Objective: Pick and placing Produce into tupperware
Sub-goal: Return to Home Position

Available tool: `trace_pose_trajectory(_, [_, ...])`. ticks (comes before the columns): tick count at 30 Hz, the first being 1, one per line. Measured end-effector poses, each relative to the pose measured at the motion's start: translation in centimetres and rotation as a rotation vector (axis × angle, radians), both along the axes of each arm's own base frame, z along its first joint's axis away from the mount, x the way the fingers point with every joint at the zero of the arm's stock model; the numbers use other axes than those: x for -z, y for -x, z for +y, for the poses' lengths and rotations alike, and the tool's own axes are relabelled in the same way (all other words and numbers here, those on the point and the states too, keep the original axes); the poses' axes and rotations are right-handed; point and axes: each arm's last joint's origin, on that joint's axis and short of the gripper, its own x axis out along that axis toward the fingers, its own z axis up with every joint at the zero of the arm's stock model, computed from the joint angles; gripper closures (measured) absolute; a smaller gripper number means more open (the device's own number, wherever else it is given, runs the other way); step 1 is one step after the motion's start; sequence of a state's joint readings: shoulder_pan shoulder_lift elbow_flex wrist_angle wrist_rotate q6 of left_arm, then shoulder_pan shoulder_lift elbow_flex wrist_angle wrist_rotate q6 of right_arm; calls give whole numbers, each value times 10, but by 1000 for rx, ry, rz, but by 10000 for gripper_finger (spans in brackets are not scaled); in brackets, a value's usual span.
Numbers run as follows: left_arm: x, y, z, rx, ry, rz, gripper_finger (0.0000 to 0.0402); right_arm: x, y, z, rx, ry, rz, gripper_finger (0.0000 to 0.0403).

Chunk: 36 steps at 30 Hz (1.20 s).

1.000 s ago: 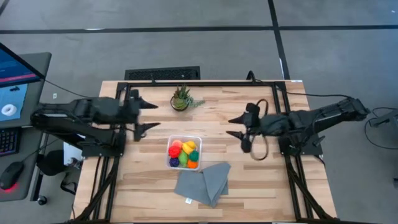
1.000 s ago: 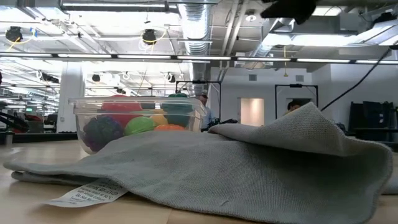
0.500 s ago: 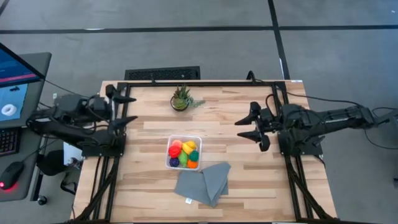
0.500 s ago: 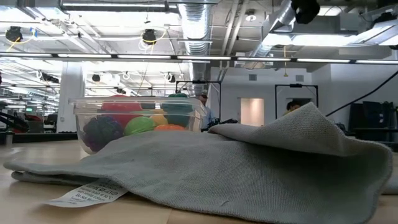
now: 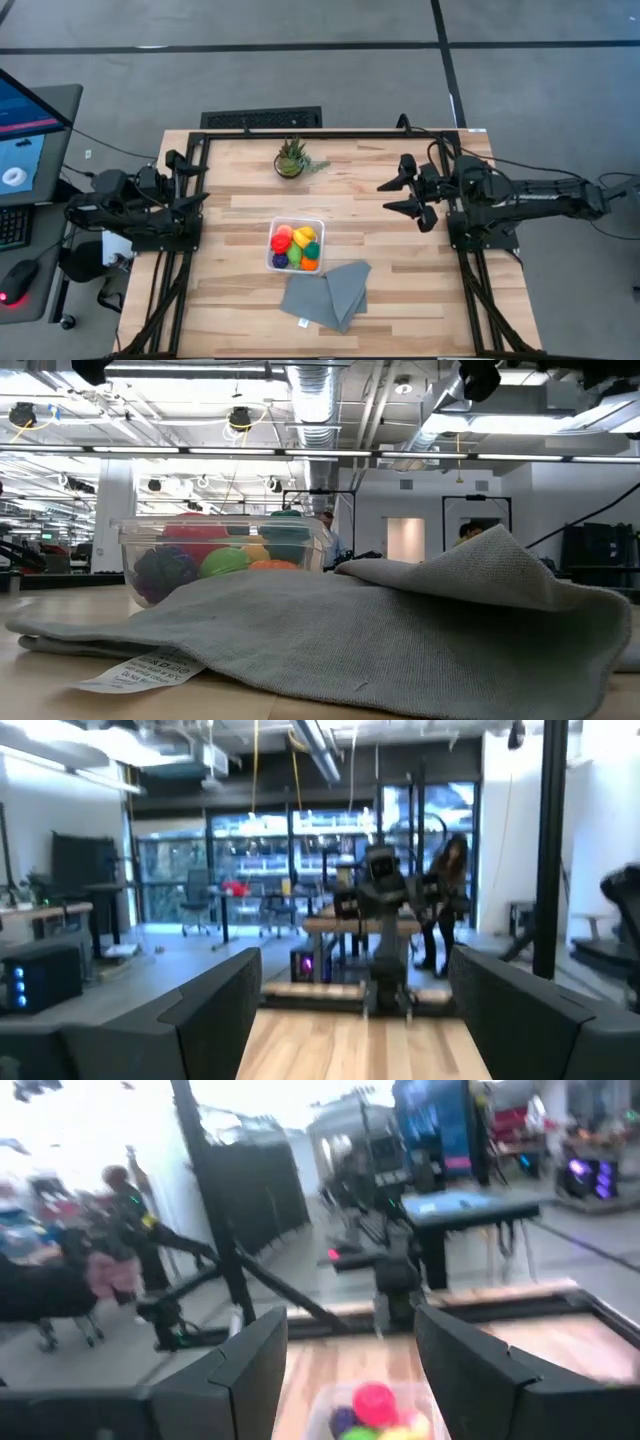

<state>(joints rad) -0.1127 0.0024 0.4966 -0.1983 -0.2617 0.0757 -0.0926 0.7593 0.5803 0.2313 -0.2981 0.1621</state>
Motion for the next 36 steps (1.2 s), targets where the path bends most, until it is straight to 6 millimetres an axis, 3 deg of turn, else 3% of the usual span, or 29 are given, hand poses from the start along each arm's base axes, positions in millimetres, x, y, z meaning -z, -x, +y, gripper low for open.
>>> trace_pose_trajectory(9, [0, 0, -2, 44, -48, -1, 93, 48, 10, -3, -60, -98, -202, 158])
trace_pose_trajectory(14, [4, -5, -2, 33, -108, -29, 93, 60, 15, 0, -81, -122, -236, 158])
trace_pose_trajectory(26, [49, -35, -6, 1, -147, -248, 93, 56, 17, 0, -78, -111, -290, 158])
trace_pose_trajectory(36, [49, -34, -7, 15, -175, -301, 93, 56, 17, 3, -72, -97, -296, 158])
